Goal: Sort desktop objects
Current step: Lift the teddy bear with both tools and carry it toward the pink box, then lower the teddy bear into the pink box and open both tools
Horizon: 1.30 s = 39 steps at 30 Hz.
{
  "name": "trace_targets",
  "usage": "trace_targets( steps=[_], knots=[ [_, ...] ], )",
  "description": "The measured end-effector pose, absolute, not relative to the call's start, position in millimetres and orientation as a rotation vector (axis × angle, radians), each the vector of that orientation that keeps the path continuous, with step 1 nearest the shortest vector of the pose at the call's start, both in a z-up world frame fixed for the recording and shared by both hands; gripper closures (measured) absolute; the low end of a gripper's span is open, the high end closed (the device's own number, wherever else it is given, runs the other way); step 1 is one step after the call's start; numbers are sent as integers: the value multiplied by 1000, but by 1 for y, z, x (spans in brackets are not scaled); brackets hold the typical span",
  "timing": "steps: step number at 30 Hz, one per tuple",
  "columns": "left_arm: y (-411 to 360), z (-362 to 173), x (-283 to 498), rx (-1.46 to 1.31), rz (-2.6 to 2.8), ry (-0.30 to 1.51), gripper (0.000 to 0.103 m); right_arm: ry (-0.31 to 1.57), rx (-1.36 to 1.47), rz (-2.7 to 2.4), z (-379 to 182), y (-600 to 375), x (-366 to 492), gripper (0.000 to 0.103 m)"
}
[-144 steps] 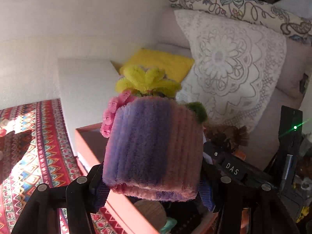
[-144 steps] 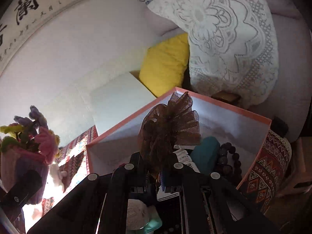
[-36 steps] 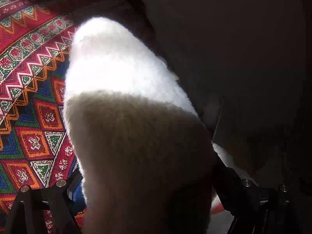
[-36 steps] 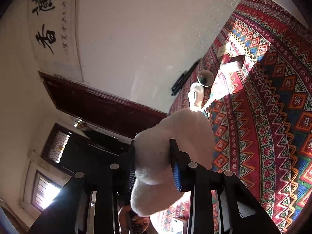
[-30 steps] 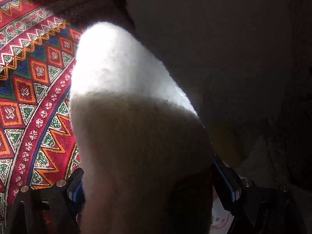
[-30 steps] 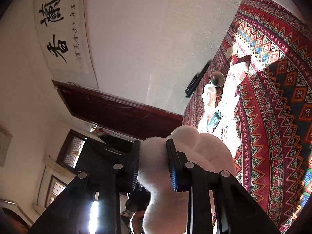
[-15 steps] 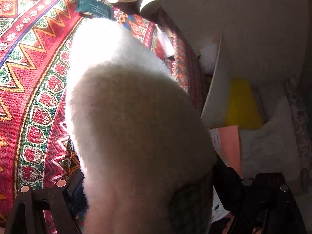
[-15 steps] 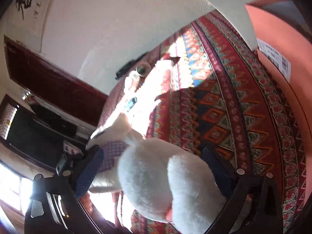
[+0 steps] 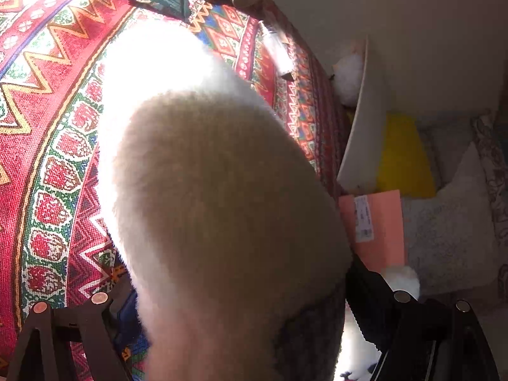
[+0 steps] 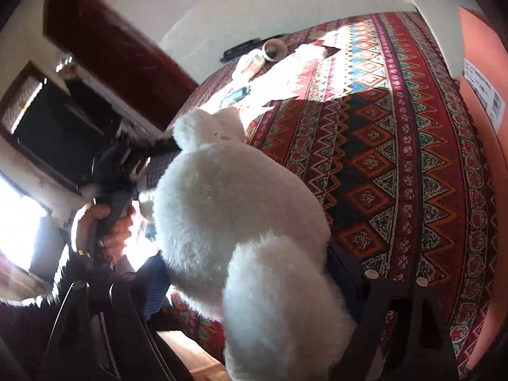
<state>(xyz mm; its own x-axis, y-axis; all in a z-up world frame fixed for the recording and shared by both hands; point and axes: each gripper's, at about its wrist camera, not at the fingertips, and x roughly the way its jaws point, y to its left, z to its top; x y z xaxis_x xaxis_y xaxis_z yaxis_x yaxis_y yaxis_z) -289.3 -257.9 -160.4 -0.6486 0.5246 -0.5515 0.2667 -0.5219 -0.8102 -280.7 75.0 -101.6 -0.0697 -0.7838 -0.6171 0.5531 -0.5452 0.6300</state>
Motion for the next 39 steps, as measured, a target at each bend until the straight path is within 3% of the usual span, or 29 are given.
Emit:
trace_targets(
  steps=[4, 14, 20, 24, 32, 34, 39],
  knots=[
    [-260, -134, -283, -1064, 2293, -1437, 17, -521, 1168, -1713, -91, 101, -295, 21],
    [-249, -39, -260, -743, 2352, -1294, 17, -803, 784, -1678, -6, 161, -280, 20],
    [-180, 22, -257, -650, 2261, -1184, 17, -933, 369, -1903, 75, 273, -252, 19],
    [-101, 52, -279, -664, 2168, -1083, 17, -968, 235, -2165, 95, 332, -243, 18],
    [59, 47, -352, -823, 2042, -911, 16, -851, 258, -2746, 93, 391, -267, 13],
    [89, 30, -378, -909, 2048, -873, 10, -821, 293, -2857, 87, 404, -280, 3],
    [110, -14, -408, -1144, 2199, -785, 7, -858, 448, -2803, 53, 418, -321, 0]
  ],
)
